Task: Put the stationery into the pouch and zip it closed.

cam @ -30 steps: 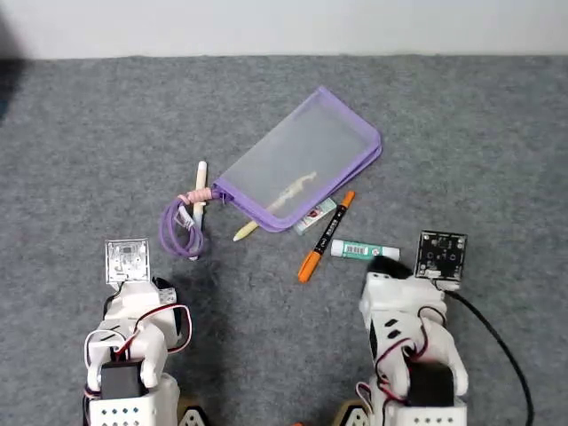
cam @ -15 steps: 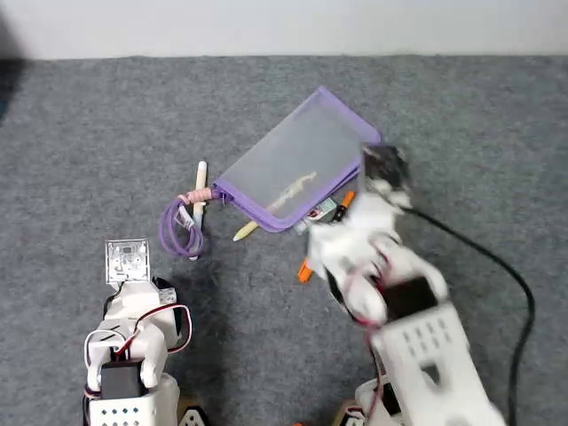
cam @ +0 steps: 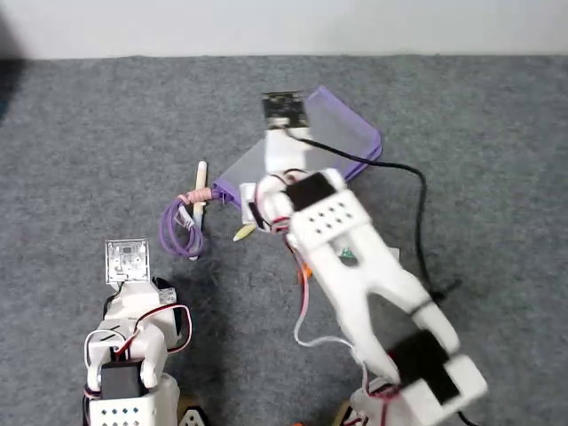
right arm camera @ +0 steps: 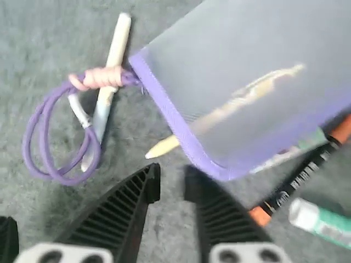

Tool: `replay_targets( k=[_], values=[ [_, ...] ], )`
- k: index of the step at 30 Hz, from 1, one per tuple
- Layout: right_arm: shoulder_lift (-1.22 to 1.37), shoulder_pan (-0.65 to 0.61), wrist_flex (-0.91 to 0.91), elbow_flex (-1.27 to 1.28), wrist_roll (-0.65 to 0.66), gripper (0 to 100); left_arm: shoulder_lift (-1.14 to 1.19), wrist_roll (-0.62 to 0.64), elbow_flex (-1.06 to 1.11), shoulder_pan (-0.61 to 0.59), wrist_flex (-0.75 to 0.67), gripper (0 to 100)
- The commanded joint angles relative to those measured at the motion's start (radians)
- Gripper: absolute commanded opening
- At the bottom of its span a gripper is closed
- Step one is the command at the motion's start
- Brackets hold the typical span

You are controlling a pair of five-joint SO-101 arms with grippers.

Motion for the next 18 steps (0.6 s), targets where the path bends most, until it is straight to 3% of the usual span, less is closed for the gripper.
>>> replay_targets(
  k=[1, 4, 13, 18],
  values=[
    [0.073, -0.051, 0.016, -0.144, 0.052, 26.5, -0.006, -0.005, -0.010, 0.000, -0.009, 2],
    [0.150, -0.076, 0.004, -0.235, 0.048, 28.9, -0.006, -0.005, -0.010, 0.000, -0.009, 2],
    [0.354, -0.094, -0.225, -0.374, -0.051, 11.6, -0.006, -0.005, -0.010, 0.000, -0.009, 2],
    [0.415, -0.133, -0.291, -0.428, -0.051, 10.6, -0.006, -0.005, -0.010, 0.000, -0.009, 2]
  ],
)
